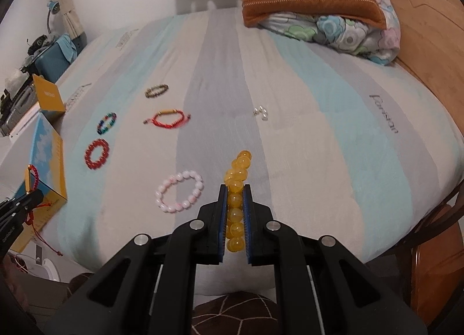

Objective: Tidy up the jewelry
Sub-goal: 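Carry both bracelets over the white box with both tools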

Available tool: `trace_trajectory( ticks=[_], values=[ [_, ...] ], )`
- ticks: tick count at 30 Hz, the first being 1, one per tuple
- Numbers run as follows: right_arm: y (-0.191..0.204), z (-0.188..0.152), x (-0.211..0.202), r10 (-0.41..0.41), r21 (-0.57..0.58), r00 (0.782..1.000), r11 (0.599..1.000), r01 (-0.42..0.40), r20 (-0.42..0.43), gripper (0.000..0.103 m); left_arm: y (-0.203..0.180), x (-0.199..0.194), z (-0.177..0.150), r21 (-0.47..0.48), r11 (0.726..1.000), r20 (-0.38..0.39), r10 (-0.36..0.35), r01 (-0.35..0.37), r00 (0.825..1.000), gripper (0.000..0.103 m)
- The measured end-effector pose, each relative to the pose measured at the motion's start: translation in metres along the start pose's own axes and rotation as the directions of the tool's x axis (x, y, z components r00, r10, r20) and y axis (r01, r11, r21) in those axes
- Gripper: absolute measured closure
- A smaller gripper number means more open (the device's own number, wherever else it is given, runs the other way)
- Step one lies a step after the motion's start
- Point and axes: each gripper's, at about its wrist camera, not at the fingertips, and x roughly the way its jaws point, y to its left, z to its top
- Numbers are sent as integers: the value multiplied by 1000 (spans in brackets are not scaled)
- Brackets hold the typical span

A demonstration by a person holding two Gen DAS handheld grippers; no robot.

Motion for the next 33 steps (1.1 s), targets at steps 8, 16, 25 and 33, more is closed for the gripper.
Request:
trace_trajectory(
  ticks=[8,16,25,33],
  values=[
    [17,20,-17,24,-5,1000,1000,-24,4,94,9,-21,17,-14,1000,23,15,-15,1000,95],
    [58,41,-25,49,-60,999,997,-47,18,94,40,-38,32,-60,997,42,51,-48,998,95],
    [135,63,-25,113,-146,994,983,-109,16,94,98,-58,40,-125,987,59,112,-104,992,95],
    [230,79,-28,184,-262,983,949,-174,16,94,175,-76,35,-226,958,59,192,-174,980,95]
  ],
)
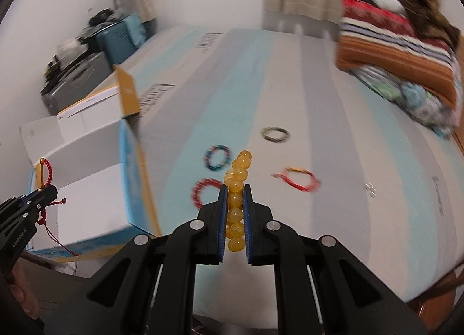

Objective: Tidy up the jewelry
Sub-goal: 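Carry both bracelets over the white box with both tools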

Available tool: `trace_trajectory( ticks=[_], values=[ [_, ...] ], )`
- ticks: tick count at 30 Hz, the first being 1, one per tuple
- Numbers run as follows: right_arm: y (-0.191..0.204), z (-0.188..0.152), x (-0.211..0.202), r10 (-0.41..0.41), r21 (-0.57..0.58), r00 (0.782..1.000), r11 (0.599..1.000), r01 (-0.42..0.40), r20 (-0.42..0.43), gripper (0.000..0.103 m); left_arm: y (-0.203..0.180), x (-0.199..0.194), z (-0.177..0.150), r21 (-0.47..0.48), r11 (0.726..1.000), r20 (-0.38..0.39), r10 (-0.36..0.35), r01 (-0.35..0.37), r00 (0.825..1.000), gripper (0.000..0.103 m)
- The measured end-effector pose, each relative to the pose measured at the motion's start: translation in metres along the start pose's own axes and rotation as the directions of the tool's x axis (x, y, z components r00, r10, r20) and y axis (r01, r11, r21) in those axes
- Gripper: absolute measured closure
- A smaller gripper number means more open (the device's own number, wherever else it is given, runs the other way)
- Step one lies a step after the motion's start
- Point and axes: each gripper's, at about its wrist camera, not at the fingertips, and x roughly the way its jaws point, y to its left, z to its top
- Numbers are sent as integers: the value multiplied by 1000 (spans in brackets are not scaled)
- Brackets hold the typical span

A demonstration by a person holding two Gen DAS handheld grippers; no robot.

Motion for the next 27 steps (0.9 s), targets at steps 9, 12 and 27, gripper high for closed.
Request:
trace_trajectory(
  ticks=[9,12,27],
  values=[
    [108,24,16,114,-136,993,984,-112,3,94,95,-1,-4,-139,983,-41,118,-123,992,95],
    [140,24,26,141,-180,990,974,-141,-17,94,120,2,-12,-181,973,-68,134,-145,989,95],
    [230,-7,101,137,-306,964,930,-204,-227,94,173,55,-49,-253,940,-289,151,-228,945,95]
  ],
)
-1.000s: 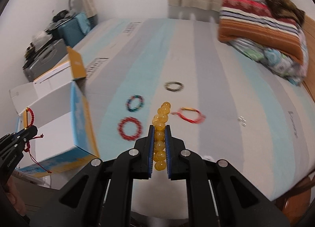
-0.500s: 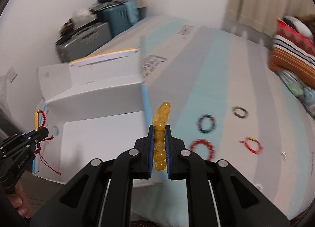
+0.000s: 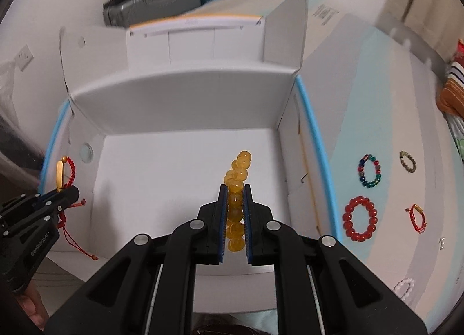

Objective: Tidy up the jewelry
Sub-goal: 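Carry both bracelets over the white box with both tools, then open both tools to drop the bracelets into the box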

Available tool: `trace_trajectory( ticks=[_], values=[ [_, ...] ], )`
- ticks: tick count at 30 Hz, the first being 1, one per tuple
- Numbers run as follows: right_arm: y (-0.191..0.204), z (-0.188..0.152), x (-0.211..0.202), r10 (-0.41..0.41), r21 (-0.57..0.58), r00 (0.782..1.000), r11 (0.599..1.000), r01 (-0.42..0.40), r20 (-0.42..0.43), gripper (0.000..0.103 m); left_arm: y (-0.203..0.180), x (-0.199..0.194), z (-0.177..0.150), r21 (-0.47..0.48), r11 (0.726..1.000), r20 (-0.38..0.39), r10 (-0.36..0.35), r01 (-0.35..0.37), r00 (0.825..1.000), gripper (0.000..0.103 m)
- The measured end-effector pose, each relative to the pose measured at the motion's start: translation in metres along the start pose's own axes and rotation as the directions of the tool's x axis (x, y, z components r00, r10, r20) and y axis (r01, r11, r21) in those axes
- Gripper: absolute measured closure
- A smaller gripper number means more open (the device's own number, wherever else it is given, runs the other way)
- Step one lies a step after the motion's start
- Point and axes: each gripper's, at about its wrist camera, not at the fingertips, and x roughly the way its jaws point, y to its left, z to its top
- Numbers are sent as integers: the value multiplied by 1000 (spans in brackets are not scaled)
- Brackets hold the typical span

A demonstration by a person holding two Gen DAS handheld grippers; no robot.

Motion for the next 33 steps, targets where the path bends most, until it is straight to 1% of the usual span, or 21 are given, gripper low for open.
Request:
trace_trajectory(
  ticks=[2,5,9,11,13,14,16,17,18,19,20,21,23,24,25,26,28,29,33],
  values=[
    [0,0,11,-4,-6,999,1000,4,-33,94,-2,9,0,6,1000,-30,18,-18,999,95],
    [-1,0,24,-4,-9,997,1000,3,-80,94,-2,18,0,7,1000,-60,23,-23,998,95],
    [0,-2,34,-9,-17,993,1000,7,-119,94,-5,31,-1,7,1000,-105,27,-27,994,95],
    [-1,-3,38,0,-11,991,1000,-2,-134,93,-7,35,-2,16,999,-117,40,-38,992,92],
    [-4,-3,41,12,9,990,1000,-11,-144,91,-3,40,-2,20,998,-122,55,-53,991,91],
    [-5,-3,42,13,16,989,1000,-10,-149,91,-3,40,-2,16,998,-119,55,-54,991,87],
    [-7,-4,41,25,25,989,999,-22,-147,78,-4,37,-2,25,998,-103,59,-57,993,81],
    [-9,-4,39,33,33,990,999,-29,-136,61,-4,33,-1,27,997,-86,69,-67,994,70],
    [-10,-4,35,44,40,992,998,-40,-117,47,-7,30,-1,28,997,-75,80,-79,994,59],
    [-12,-3,30,61,44,994,997,-57,-94,43,-7,26,-1,33,995,-64,97,-95,993,53],
    [-14,-3,24,86,48,994,995,-83,-62,33,-8,23,-1,40,993,-51,117,-115,992,41],
    [-17,-3,18,98,52,994,994,-96,-39,24,-10,16,-2,49,991,-23,129,-127,991,36],
    [-22,-4,6,95,65,995,993,-95,6,18,-13,5,-3,55,989,24,134,-136,991,27],
    [-26,-4,-2,102,70,994,992,-104,33,14,-14,-1,-3,57,989,47,136,-139,990,19],
    [-29,-5,-9,99,74,994,992,-103,56,12,-16,-6,-4,55,989,65,134,-137,989,14],
    [-32,-6,-15,91,79,993,992,-97,77,8,-17,-10,-6,56,988,82,137,-142,987,8],
    [-41,-9,-31,67,95,989,992,-80,129,8,-26,-18,-9,72,982,106,168,-176,980,6],
    [-45,-9,-36,60,101,988,992,-75,145,8,-32,-22,-12,82,980,121,169,-180,978,6],
    [-65,-16,-59,10,131,980,991,-37,201,8,-46,-38,-18,93,986,158,121,-137,980,6]
  ],
)
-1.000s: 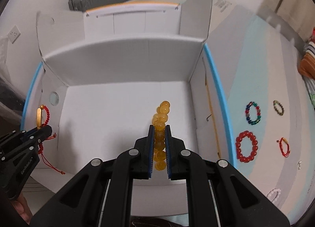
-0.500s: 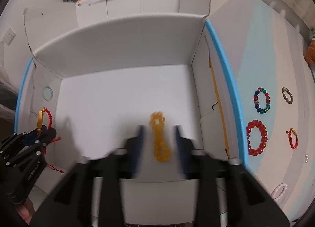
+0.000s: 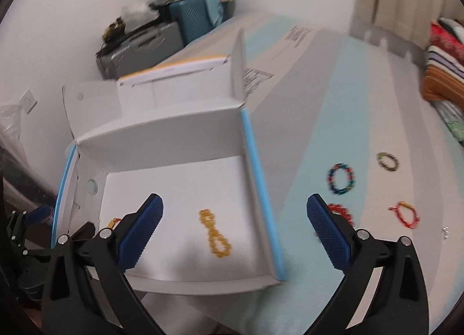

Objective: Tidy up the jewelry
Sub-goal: 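Open both tools to drop the bracelets into the box, then move both tools back over the remaining jewelry on the bed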

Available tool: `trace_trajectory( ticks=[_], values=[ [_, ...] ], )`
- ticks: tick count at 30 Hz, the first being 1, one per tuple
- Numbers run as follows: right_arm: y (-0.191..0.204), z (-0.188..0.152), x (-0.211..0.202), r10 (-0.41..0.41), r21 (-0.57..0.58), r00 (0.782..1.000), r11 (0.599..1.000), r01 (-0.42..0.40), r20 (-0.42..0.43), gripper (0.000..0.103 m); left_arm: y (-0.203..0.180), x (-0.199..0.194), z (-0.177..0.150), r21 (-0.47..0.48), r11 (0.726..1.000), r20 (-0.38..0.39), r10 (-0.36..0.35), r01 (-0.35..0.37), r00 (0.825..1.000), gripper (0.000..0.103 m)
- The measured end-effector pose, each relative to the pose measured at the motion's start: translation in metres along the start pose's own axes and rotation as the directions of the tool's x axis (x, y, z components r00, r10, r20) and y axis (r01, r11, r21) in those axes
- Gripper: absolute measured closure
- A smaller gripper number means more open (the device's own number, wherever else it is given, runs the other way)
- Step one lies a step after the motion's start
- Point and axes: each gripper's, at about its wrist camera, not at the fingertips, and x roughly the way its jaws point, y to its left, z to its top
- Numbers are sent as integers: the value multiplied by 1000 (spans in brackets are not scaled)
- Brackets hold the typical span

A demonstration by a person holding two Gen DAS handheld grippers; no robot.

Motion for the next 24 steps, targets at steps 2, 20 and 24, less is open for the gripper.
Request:
trace_trajectory(
  ticks=[2,20,24],
  values=[
    [-11,-3,-12,-35,10,999,999,35,34,8,-9,-7,-1,8,1000,16,-6,6,1000,6],
    [-154,-55,-91,-199,124,976,974,187,85,8,-147,-57,-16,159,970,86,-201,186,976,6],
    [-187,-67,-100,-230,163,970,963,215,77,8,-178,-58,-22,200,956,87,-237,217,968,6]
  ],
)
